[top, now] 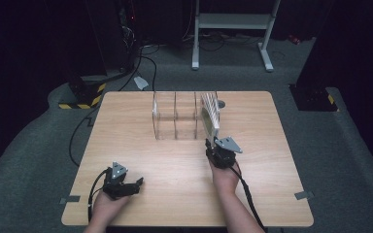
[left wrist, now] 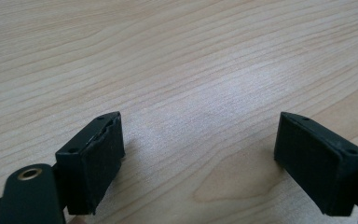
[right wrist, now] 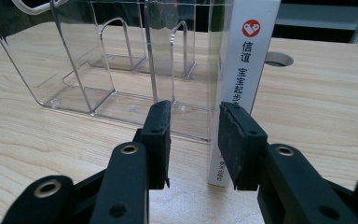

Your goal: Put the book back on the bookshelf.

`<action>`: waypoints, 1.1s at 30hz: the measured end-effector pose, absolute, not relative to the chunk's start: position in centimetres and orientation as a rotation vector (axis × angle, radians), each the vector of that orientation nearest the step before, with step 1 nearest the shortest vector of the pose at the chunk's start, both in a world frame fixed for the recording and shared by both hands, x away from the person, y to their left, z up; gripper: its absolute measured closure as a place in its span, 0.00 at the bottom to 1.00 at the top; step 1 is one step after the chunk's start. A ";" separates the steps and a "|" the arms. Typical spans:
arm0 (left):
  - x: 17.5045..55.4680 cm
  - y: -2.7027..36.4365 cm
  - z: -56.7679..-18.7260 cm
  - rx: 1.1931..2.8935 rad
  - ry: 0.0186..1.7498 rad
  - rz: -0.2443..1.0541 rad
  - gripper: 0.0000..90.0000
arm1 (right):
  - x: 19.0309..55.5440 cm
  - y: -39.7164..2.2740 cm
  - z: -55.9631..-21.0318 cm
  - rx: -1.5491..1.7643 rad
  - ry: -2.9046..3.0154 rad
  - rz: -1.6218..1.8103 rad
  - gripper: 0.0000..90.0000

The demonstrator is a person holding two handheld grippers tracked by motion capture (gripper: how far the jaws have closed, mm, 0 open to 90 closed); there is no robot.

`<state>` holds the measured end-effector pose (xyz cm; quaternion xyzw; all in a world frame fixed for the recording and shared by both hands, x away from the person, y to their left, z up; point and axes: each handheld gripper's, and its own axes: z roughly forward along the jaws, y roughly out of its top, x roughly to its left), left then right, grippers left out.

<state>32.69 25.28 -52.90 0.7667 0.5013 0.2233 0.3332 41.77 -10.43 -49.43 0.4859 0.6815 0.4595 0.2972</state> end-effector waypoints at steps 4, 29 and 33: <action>32.7 25.3 -52.9 2.002 1.309 0.583 0.18 | 41.9 -10.4 -49.4 1.293 1.811 1.221 0.71; 32.7 25.3 -52.9 2.002 1.309 0.584 0.18 | 38.7 -13.2 -49.0 1.242 1.917 1.242 0.47; 32.7 25.2 -52.9 1.999 1.311 0.584 0.17 | 37.5 -15.8 -49.7 1.285 1.957 1.191 0.40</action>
